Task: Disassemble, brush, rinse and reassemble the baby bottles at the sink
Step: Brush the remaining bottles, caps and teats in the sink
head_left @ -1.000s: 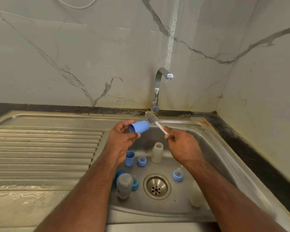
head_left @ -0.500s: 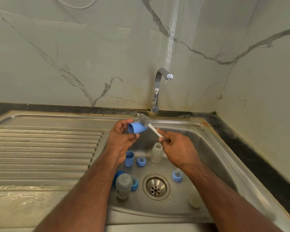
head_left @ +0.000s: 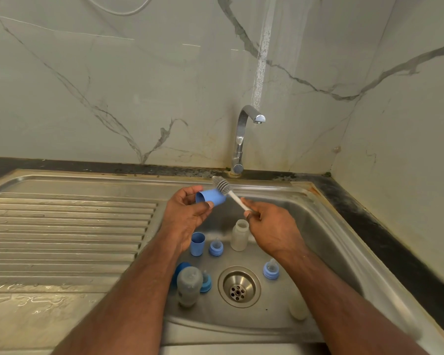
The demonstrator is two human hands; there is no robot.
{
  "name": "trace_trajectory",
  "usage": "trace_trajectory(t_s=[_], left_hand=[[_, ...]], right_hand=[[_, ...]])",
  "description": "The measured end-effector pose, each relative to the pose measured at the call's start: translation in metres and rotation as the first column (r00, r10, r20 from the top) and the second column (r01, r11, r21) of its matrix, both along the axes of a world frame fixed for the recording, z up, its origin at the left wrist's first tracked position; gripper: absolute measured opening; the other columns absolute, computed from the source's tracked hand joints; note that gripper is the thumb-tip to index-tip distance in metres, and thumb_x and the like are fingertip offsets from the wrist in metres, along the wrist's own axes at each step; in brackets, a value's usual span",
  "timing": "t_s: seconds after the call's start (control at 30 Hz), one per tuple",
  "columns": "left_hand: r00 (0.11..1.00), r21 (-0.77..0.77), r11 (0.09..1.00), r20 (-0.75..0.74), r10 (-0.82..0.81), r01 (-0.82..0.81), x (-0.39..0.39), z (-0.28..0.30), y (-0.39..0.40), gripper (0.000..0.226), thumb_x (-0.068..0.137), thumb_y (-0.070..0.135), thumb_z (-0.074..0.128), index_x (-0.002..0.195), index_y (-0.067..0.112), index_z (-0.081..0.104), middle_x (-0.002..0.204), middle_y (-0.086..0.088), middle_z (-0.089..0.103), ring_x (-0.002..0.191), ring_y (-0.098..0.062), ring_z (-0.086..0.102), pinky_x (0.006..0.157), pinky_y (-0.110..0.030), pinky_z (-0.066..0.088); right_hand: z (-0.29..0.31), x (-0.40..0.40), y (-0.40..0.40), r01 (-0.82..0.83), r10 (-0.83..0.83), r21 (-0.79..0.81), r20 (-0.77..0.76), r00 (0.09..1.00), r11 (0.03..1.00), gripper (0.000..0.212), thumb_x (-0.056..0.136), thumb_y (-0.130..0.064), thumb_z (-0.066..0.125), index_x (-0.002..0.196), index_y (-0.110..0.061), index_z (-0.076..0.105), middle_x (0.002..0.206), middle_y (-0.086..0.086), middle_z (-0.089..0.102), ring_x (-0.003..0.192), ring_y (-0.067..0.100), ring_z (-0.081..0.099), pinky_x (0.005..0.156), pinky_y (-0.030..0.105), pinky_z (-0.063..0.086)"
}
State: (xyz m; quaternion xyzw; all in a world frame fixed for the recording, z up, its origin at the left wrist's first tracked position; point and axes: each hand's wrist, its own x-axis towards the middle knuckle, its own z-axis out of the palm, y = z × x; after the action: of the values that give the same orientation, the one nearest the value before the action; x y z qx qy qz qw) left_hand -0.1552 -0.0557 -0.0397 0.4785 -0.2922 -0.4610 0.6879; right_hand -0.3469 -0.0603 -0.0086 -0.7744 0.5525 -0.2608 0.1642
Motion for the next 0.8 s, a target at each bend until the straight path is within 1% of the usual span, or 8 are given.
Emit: trace_trajectory(t_s=[0.1,0.2,0.33,0.4,0.5,0.6,0.7,0.8], left_hand=[[0.999,-0.008,1.0,-0.039,-0.004,0.004,-0.001,0.003,0.002,0.037,0.085,-0.013,0.07,0.109,0.015,0.065,0.123,-0.015,0.064,0.113,-0.032,0.067,0.091,-0.039,0.059],[0.998,-0.012,1.0,-0.065,0.002,-0.003,-0.002,0.005,0.002,0.036,0.086,-0.015,0.069,0.11,0.011,0.063,0.124,-0.016,0.061,0.111,-0.032,0.067,0.092,-0.04,0.059],[0.994,-0.041,0.999,-0.11,0.003,-0.007,-0.003,0.007,0.003,0.031,0.087,-0.014,0.067,0.104,0.01,0.058,0.121,-0.013,0.056,0.11,-0.031,0.064,0.089,-0.037,0.059],[0.993,-0.046,0.999,-0.114,-0.022,0.017,-0.006,0.007,0.003,0.027,0.089,-0.009,0.069,0.103,0.009,0.055,0.118,-0.013,0.057,0.108,-0.03,0.065,0.089,-0.037,0.059],[0.996,-0.01,1.0,0.08,-0.028,0.029,-0.005,-0.002,0.0,0.036,0.088,-0.002,0.073,0.113,0.015,0.054,0.119,-0.008,0.059,0.108,-0.024,0.065,0.09,-0.038,0.059],[0.903,0.068,0.997,0.424,-0.073,0.048,-0.003,-0.009,-0.002,0.063,0.085,0.004,0.079,0.138,0.023,0.051,0.124,0.001,0.062,0.112,-0.018,0.063,0.094,-0.039,0.056],[0.796,0.087,0.996,0.601,-0.069,0.02,-0.007,-0.013,-0.005,0.06,0.085,0.006,0.079,0.138,0.018,0.054,0.119,0.005,0.062,0.11,-0.014,0.061,0.096,-0.033,0.051],[0.748,0.078,0.996,0.663,-0.023,-0.039,-0.006,-0.014,-0.008,0.054,0.082,0.011,0.083,0.13,0.019,0.059,0.118,0.004,0.069,0.108,-0.015,0.065,0.102,-0.04,0.053]], right_hand=[[0.0,-0.006,0.001,-0.015,0.013,0.028,0.066,0.998,1.0,0.039,0.103,-0.035,0.05,0.142,-0.042,0.051,0.072,-0.015,0.054,0.062,0.004,0.051,0.058,0.017,0.041],[0.0,-0.008,0.0,-0.011,0.008,0.035,0.082,0.997,0.999,0.038,0.103,-0.035,0.051,0.141,-0.041,0.052,0.069,-0.015,0.053,0.06,0.004,0.052,0.053,0.015,0.037],[-0.001,-0.012,-0.005,0.0,-0.017,0.099,0.168,0.986,0.995,0.039,0.102,-0.032,0.054,0.14,-0.04,0.054,0.08,-0.016,0.061,0.072,0.004,0.059,0.064,0.019,0.048],[-0.002,-0.01,-0.002,-0.05,0.014,0.141,0.245,0.969,0.989,0.038,0.101,-0.03,0.057,0.138,-0.038,0.057,0.078,-0.018,0.059,0.067,0.001,0.057,0.067,0.021,0.048],[-0.001,-0.007,0.001,-0.07,0.038,0.131,0.236,0.971,0.989,0.039,0.101,-0.031,0.056,0.139,-0.038,0.055,0.077,-0.02,0.056,0.071,0.002,0.058,0.066,0.02,0.047],[0.0,-0.008,0.003,-0.096,0.072,0.122,0.186,0.98,0.988,0.039,0.101,-0.032,0.056,0.139,-0.04,0.055,0.08,-0.022,0.059,0.075,0.007,0.063,0.063,0.019,0.051],[0.002,-0.007,0.006,-0.093,0.084,0.079,0.108,0.991,0.993,0.038,0.101,-0.034,0.055,0.138,-0.042,0.055,0.075,-0.023,0.058,0.061,0.002,0.057,0.057,0.012,0.045],[0.004,-0.005,0.01,-0.125,0.12,0.051,0.078,0.99,0.991,0.038,0.101,-0.034,0.054,0.138,-0.044,0.054,0.069,-0.022,0.055,0.053,0.001,0.05,0.052,0.011,0.039]])
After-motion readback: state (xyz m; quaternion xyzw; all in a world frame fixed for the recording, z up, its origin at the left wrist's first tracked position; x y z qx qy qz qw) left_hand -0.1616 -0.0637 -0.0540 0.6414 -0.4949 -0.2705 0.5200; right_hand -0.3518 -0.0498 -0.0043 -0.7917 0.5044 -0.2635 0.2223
